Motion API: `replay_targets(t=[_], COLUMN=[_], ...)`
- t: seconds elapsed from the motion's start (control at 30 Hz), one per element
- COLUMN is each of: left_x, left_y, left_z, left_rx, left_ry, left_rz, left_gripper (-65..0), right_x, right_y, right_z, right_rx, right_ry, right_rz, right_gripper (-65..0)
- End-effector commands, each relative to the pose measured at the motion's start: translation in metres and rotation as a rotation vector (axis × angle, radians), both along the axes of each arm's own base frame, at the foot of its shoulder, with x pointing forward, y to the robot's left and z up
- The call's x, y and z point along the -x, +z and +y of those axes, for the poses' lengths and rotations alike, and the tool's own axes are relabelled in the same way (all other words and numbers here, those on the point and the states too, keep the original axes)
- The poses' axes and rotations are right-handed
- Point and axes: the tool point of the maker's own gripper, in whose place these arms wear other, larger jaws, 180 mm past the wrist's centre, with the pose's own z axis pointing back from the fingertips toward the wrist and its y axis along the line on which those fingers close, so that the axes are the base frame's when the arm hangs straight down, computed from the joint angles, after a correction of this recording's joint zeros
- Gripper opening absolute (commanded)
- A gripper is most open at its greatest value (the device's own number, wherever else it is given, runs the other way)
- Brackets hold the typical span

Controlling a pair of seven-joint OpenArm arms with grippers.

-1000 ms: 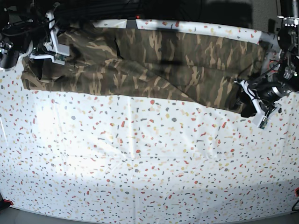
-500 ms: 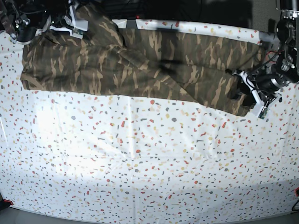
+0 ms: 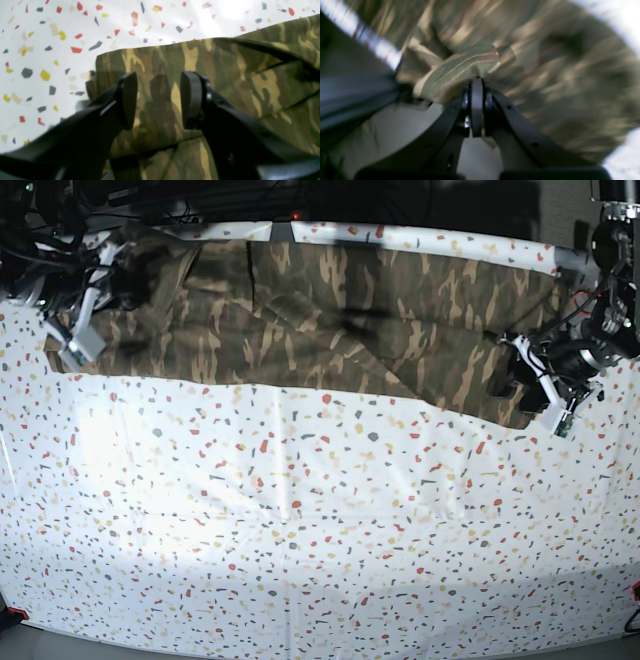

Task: Fold the T-shirt properly
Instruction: 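Lower the folded hem onto the shirt and open both grippers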

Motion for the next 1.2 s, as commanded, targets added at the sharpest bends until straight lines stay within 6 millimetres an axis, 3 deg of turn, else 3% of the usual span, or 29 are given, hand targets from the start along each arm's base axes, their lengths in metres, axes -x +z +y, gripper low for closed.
replay_targets(t=[0.0, 0.23, 0.37, 0.7, 0.8, 1.0, 1.17], left_x=[-0.010, -0.014, -0.014, -0.014, -0.014, -0.014, -0.014], left_y=[0.017, 0.022, 0.022, 0.022, 0.022, 0.022, 0.022], left_z=[0.001, -0.001, -0.001, -0.001, -0.001, -0.001, -0.001], left_rx=[0.013, 0.032, 0.032, 0.031, 0.032, 0.031, 0.031], left_ry=[-0.001, 0.002, 0.002, 0.002, 0.002, 0.002, 0.002], left_rz=[-0.059, -0.093, -0.093, -0.093, -0.093, -0.093, -0.093], left_gripper=[-37.5, -37.5, -37.5, -37.5, -37.5, -37.5, -37.5], right_x=[-0.014, -0.050, -0.068, -0.077, -0.077, -0.056, -0.028], right_y=[0.016, 0.045, 0.055, 0.057, 0.047, -0.007, -0.018], right_z=[-0.002, -0.008, -0.021, -0.027, -0.025, 0.001, 0.021], right_rx=[-0.005, 0.022, 0.099, 0.140, 0.144, 0.105, 0.037], right_ry=[0.006, -0.001, -0.032, -0.048, -0.043, 0.036, 0.110], right_rz=[-0.066, -0.189, -0.262, -0.317, -0.295, -0.108, 0.045], right_gripper=[-65.0, -65.0, -65.0, -65.0, -65.0, -65.0, -65.0])
